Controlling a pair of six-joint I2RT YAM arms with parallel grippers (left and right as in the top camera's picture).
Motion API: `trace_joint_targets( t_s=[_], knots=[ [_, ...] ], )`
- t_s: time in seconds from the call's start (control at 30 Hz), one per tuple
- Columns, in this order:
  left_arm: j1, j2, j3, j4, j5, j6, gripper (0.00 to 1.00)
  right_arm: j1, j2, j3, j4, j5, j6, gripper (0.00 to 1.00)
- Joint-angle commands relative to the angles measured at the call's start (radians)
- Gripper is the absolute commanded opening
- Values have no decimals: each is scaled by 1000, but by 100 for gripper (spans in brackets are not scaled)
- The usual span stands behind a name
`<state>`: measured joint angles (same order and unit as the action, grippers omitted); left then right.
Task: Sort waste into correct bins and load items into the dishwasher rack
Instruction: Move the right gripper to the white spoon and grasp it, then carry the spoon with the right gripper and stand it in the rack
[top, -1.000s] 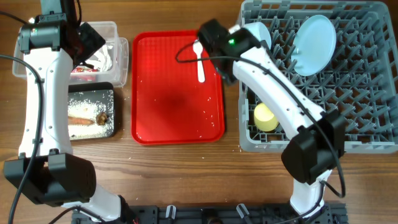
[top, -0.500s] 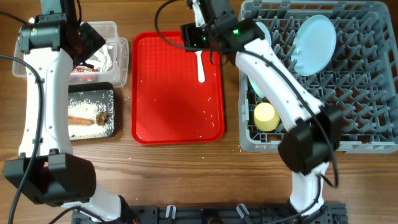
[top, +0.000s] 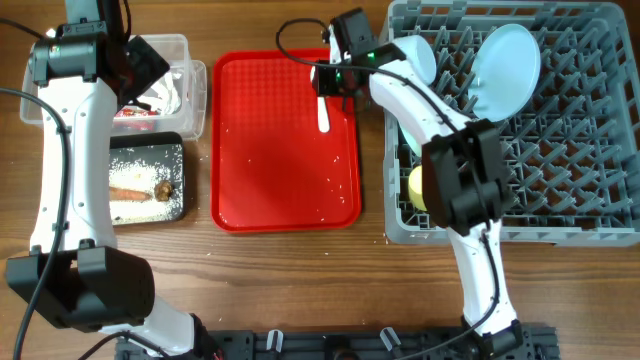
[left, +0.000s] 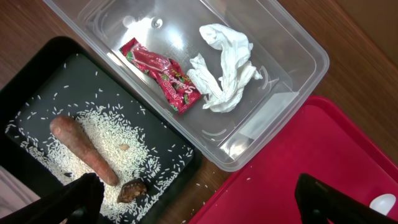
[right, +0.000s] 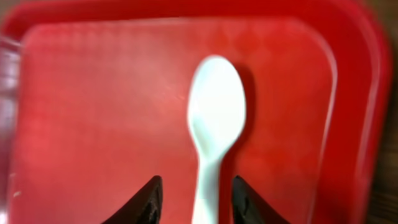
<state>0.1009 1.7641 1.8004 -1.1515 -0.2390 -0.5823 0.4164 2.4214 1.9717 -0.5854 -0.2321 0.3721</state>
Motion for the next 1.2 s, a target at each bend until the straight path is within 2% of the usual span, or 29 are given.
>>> trace_joint_targets(
  t_s=[0.0,0.2,0.37,0.47,0.5,0.63,0.73,0.87,1.17],
  knots=[
    [2,3,17,0,-13,-10,100,3,28,3,21,-10,56,33],
    [2,3,17,0,-13,-10,100,5,89,3,30,-18,181,21],
    [2,3,17,0,-13,-10,100,16,111,3,43,-42,203,20],
    [2,3,17,0,-13,-10,100,24,111,3,34,-27,203,11],
    [2,3,17,0,-13,-10,100,28,111,3,28,-24,204,4],
    [2,3,17,0,-13,-10,100,31,111,7,-15,-35,208,4],
    [2,3,17,0,-13,-10,100,31,93,58,-122,-24,203,4],
    [2,3,17,0,-13,-10,100,31,5,161,-370,195,110,4],
    [2,3,17,0,-13,-10,100,31,-220,164,-468,204,-5,4]
  ],
)
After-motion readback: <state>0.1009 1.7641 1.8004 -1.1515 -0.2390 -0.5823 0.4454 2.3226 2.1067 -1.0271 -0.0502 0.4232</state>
